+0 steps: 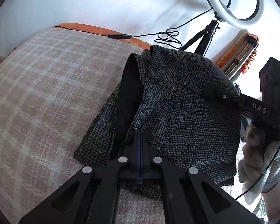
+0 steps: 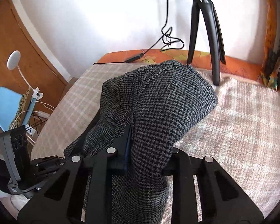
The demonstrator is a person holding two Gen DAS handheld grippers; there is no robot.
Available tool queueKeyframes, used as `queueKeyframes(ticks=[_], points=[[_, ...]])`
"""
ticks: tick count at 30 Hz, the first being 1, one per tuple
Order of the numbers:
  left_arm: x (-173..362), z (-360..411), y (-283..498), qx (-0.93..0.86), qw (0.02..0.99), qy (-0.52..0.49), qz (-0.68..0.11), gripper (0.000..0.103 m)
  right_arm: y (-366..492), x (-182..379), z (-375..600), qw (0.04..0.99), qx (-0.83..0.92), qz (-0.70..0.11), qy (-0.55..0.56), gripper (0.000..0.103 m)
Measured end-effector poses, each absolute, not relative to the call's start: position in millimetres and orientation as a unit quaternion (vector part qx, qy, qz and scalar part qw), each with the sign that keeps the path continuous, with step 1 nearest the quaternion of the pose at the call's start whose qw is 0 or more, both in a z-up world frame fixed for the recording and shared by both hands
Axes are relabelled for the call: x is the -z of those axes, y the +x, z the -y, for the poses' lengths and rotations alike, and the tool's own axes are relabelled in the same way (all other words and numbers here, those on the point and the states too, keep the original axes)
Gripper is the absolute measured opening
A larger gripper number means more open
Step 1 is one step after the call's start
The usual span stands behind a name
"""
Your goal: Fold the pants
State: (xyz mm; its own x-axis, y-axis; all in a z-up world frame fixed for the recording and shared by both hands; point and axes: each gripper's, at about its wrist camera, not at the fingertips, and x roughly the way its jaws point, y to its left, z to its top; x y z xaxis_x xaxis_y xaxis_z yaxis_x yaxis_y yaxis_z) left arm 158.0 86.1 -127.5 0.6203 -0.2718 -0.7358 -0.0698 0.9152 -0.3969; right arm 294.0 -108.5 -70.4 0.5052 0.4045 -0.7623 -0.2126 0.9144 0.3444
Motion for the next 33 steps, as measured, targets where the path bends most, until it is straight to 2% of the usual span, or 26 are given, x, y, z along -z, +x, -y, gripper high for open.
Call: queueKeyframes(ticks=[14, 33], points=[[109, -45, 166, 0.082, 0.887, -0.186, -0.415, 0.000, 246, -5, 105, 0.883, -0.201, -0.424, 0.006, 0.020], [41, 164, 227, 0.209, 0.899, -0.144, -0.357, 0.000, 215, -83, 284, 0.903, -0.123, -0.409, -0.050, 0.020]])
